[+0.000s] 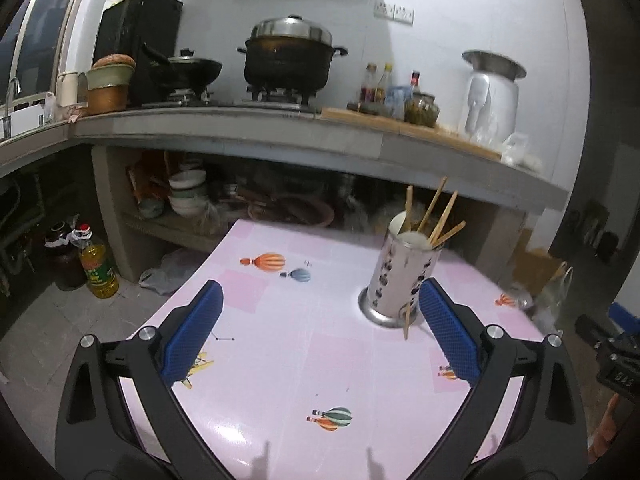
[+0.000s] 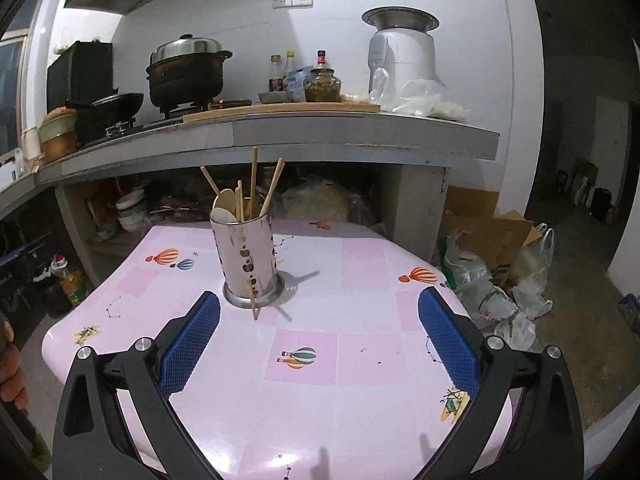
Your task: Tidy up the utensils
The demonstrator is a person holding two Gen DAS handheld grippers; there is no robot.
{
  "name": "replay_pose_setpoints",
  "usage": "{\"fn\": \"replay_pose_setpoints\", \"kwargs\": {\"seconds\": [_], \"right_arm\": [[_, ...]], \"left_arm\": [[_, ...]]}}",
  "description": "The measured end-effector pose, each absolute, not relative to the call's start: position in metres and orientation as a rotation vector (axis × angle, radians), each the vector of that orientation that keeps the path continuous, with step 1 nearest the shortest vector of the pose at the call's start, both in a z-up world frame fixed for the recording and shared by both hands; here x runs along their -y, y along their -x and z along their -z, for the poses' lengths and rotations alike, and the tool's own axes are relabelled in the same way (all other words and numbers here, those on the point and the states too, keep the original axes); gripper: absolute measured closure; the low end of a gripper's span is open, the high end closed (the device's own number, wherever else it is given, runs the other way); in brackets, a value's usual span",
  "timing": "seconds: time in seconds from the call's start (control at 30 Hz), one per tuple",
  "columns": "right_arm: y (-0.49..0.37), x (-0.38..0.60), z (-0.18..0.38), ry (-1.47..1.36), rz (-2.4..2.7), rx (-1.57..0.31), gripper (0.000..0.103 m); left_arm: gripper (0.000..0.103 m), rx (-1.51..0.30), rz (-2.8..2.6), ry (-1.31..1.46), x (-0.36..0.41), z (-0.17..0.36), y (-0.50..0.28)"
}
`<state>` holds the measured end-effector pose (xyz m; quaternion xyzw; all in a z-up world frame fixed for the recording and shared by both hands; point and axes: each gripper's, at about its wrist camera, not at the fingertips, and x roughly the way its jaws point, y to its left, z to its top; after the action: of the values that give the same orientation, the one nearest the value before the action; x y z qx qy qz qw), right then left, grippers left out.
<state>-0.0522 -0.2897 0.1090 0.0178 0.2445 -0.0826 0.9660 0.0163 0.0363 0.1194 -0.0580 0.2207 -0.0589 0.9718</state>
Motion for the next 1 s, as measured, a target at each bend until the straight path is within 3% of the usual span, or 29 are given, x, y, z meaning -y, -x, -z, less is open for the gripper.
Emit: {"fn": "replay_pose_setpoints", "kwargs": {"seconds": [1.0], "right_arm": [[0.050, 0.270, -0.103, -0.016, 0.171, -0.510, 0.006]], "left_arm": [[0.008, -0.542, 0.088, 0.033, -0.028, -0.105, -0.019]]}}
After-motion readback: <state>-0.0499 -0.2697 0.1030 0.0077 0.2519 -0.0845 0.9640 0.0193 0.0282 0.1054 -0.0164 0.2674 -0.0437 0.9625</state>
